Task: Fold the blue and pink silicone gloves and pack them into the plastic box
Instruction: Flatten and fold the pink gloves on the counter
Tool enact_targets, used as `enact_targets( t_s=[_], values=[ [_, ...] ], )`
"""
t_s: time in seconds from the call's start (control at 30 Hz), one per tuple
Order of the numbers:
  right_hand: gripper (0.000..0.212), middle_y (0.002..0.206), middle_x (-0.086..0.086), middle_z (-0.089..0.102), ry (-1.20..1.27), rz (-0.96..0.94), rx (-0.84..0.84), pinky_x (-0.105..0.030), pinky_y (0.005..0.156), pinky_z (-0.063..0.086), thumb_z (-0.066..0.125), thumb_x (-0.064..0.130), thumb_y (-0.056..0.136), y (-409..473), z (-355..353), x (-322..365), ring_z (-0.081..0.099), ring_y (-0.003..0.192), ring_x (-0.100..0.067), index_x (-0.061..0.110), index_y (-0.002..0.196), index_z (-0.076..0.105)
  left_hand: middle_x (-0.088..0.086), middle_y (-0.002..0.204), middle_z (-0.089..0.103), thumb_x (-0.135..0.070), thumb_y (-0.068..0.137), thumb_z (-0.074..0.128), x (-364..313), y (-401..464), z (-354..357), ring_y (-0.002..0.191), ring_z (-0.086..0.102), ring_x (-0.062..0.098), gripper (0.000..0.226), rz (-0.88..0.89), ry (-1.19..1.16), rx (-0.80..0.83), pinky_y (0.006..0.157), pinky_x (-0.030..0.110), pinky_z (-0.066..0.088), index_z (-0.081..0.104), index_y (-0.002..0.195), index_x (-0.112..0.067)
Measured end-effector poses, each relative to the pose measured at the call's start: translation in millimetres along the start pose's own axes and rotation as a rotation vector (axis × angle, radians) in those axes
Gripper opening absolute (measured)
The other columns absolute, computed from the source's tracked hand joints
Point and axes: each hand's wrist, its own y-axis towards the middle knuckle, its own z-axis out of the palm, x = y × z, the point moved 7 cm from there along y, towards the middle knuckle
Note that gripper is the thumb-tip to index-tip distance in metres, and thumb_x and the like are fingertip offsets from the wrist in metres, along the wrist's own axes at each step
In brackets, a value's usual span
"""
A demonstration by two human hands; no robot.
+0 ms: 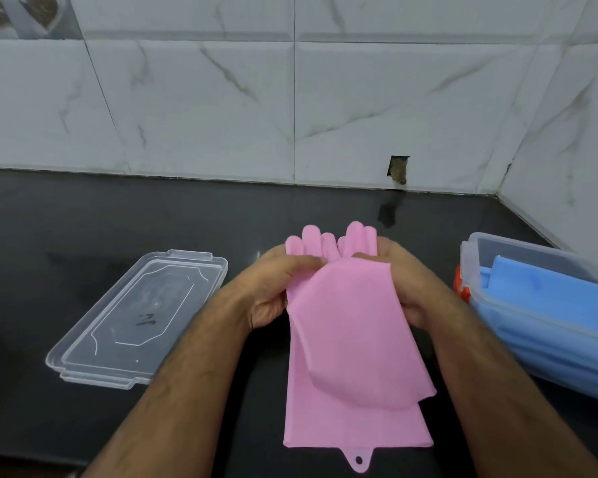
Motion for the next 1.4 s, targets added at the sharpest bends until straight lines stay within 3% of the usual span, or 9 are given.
enact_targets(
  t_s=[0.07, 0.17, 0.3, 0.53, 0.63, 0.73, 0.87, 1.03, 1.4],
  values=[
    [0.028, 0.083, -0.015, 0.061, 0.051, -0.016, -0.083, -0.046, 0.07, 0.044, 0.065, 0.02, 0.078, 1, -9, -2, 0.05, 0.075, -0.028, -0.003, 0.092, 0.056, 0.016, 0.12, 0.07, -0.01, 0.095, 0.064, -4, 1, -4, 0.108, 0.067, 0.031, 0.035, 0.033, -0.122, -0.003, 0.099, 0.047, 0.048, 0.065, 0.128, 0.001],
    [0.015, 0.098, -0.013, 0.077, 0.051, -0.019, -0.197, -0.052, 0.087, 0.059, 0.072, 0.017, 0.091, 4, -22, -8, 0.074, 0.09, -0.028, 0.008, 0.104, 0.071, 0.021, 0.123, 0.071, -0.002, 0.089, 0.061, -10, 3, -11, 0.104, 0.069, 0.032, 0.037, 0.121, -0.036, -0.089, 0.095, 0.05, 0.051, 0.066, 0.126, -0.005],
    [0.02, 0.096, -0.007, 0.076, -0.244, 0.019, -0.227, -0.049, 0.082, 0.06, 0.075, 0.026, 0.091, 8, -25, -16, 0.073, 0.092, -0.028, 0.011, 0.103, 0.07, 0.027, 0.115, 0.069, -0.001, 0.079, 0.06, -3, 4, -11, 0.087, 0.065, 0.03, 0.034, 0.133, 0.312, -0.208, 0.076, 0.048, 0.044, 0.066, 0.112, -0.007],
    [0.04, 0.107, -0.002, 0.071, -0.394, -0.028, -0.391, -0.044, 0.09, 0.057, 0.06, 0.047, 0.098, 9, -35, -6, 0.067, 0.098, -0.021, 0.014, 0.119, 0.065, 0.012, 0.099, 0.071, -0.011, 0.073, 0.069, -4, 5, -16, 0.086, 0.066, 0.028, 0.039, 0.136, 0.284, -0.239, 0.076, 0.047, 0.043, 0.062, 0.111, -0.009],
    [0.028, 0.096, -0.003, 0.074, -0.408, -0.011, -0.403, -0.039, 0.077, 0.059, 0.062, 0.037, 0.099, 13, -39, -11, 0.069, 0.086, -0.022, 0.015, 0.113, 0.07, -0.002, 0.101, 0.072, -0.033, 0.089, 0.076, -6, 6, -22, 0.086, 0.07, 0.015, 0.031, 0.197, 0.277, -0.302, 0.075, 0.034, 0.052, 0.063, 0.111, -0.016],
    [0.011, 0.076, -0.005, 0.071, -0.409, 0.048, -0.397, -0.03, 0.053, 0.051, 0.066, 0.024, 0.095, 15, -38, -18, 0.063, 0.058, -0.022, 0.016, 0.101, 0.07, -0.02, 0.092, 0.072, -0.049, 0.096, 0.062, -28, -5, -28, 0.085, 0.066, -0.008, 0.021, 0.405, 0.647, -0.545, 0.065, 0.007, 0.044, 0.069, 0.103, -0.03],
    [0.012, 0.078, -0.006, 0.072, -0.456, 0.087, -0.413, -0.034, 0.057, 0.058, 0.068, 0.025, 0.094, 14, -39, -18, 0.063, 0.055, -0.021, 0.017, 0.103, 0.067, -0.017, 0.095, 0.075, -0.03, 0.094, 0.066, -31, -7, -28, 0.092, 0.07, 0.004, 0.016, 0.419, 0.678, -0.575, 0.079, 0.026, 0.055, 0.072, 0.109, -0.027],
    [0.024, 0.102, -0.005, 0.072, -0.464, 0.078, -0.43, -0.046, 0.08, 0.062, 0.07, 0.026, 0.094, 11, -39, -14, 0.07, 0.084, -0.026, 0.017, 0.115, 0.065, -0.015, 0.112, 0.074, -0.02, 0.094, 0.067, -27, -4, -23, 0.105, 0.07, 0.011, 0.026, 0.417, 0.589, -0.477, 0.095, 0.043, 0.057, 0.069, 0.119, -0.028],
    [0.037, 0.118, -0.008, 0.065, -0.543, 0.129, -0.431, -0.049, 0.09, 0.058, 0.061, 0.034, 0.098, 9, -39, -17, 0.067, 0.101, -0.03, 0.013, 0.128, 0.055, -0.004, 0.138, 0.062, -0.032, 0.1, 0.057, -18, 7, -24, 0.125, 0.058, 0.02, 0.04, 0.284, 0.922, -0.542, 0.102, 0.039, 0.047, 0.051, 0.14, -0.028]
  ],
)
